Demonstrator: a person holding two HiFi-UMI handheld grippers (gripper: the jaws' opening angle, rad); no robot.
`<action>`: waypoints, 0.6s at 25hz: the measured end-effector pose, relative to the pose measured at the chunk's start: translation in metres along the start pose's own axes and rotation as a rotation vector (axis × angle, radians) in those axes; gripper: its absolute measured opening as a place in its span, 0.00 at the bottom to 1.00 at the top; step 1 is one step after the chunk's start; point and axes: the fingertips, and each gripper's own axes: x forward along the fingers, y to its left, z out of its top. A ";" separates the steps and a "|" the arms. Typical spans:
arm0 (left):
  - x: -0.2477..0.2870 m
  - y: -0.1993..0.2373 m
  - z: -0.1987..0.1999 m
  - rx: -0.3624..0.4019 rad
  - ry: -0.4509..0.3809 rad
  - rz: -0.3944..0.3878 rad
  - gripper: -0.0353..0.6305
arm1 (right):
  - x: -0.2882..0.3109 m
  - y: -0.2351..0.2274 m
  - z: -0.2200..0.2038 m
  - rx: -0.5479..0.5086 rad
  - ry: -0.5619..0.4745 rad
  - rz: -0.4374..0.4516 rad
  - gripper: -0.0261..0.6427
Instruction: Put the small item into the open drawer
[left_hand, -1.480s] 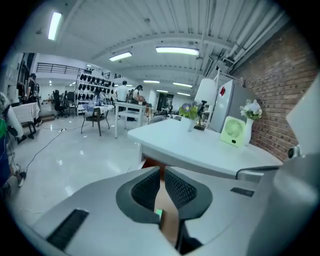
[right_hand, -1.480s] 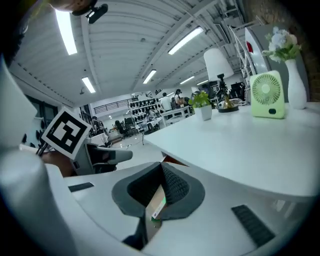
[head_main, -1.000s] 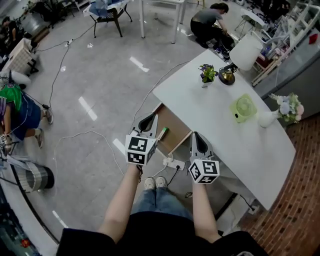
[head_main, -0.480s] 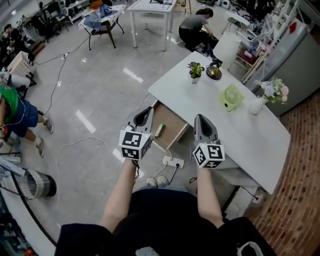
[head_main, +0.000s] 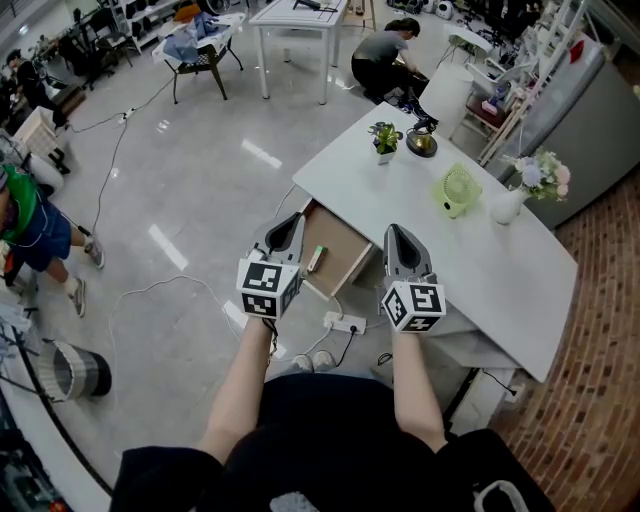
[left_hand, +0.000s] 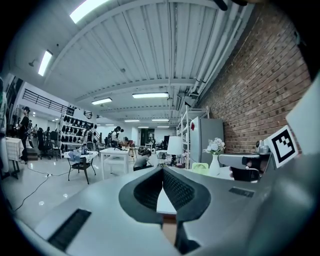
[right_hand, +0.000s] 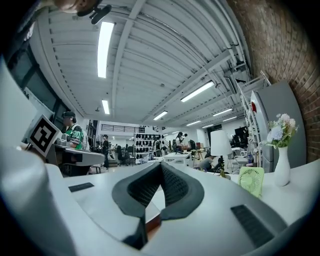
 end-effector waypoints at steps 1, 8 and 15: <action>0.000 0.001 -0.001 -0.001 0.002 0.000 0.09 | 0.000 0.001 0.000 0.000 0.001 -0.001 0.04; 0.000 0.003 -0.002 -0.009 0.010 0.001 0.09 | 0.002 0.001 -0.001 0.002 0.010 -0.003 0.04; 0.003 0.005 -0.007 -0.015 0.016 -0.006 0.09 | 0.007 0.000 -0.006 0.004 0.017 -0.004 0.04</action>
